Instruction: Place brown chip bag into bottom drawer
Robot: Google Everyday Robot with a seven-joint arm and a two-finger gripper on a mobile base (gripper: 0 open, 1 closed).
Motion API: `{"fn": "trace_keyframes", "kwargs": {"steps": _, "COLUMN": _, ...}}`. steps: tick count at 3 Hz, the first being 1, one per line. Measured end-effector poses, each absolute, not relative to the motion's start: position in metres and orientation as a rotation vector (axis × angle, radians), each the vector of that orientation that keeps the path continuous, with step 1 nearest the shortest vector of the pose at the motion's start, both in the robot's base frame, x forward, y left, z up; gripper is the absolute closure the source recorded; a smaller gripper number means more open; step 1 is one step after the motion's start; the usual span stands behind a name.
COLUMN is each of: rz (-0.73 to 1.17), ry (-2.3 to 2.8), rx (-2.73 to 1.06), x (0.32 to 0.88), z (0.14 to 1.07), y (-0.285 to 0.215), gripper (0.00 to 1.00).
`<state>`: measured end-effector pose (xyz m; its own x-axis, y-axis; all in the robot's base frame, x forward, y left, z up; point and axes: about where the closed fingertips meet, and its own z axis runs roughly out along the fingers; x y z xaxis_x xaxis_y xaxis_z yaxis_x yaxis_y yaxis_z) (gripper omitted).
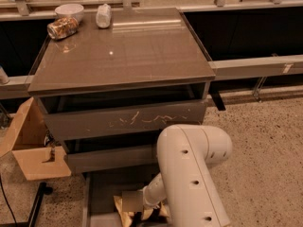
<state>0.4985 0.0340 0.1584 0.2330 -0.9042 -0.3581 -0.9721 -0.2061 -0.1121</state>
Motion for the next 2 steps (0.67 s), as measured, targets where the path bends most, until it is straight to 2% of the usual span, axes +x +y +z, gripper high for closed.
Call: {"fn": "trace_keyframes", "kwargs": {"steps": 2, "rz": 0.308, "ry": 1.744, "rx": -2.200, "x": 0.4984, "z": 0.1583, "y": 0.0340, "gripper": 0.00}}
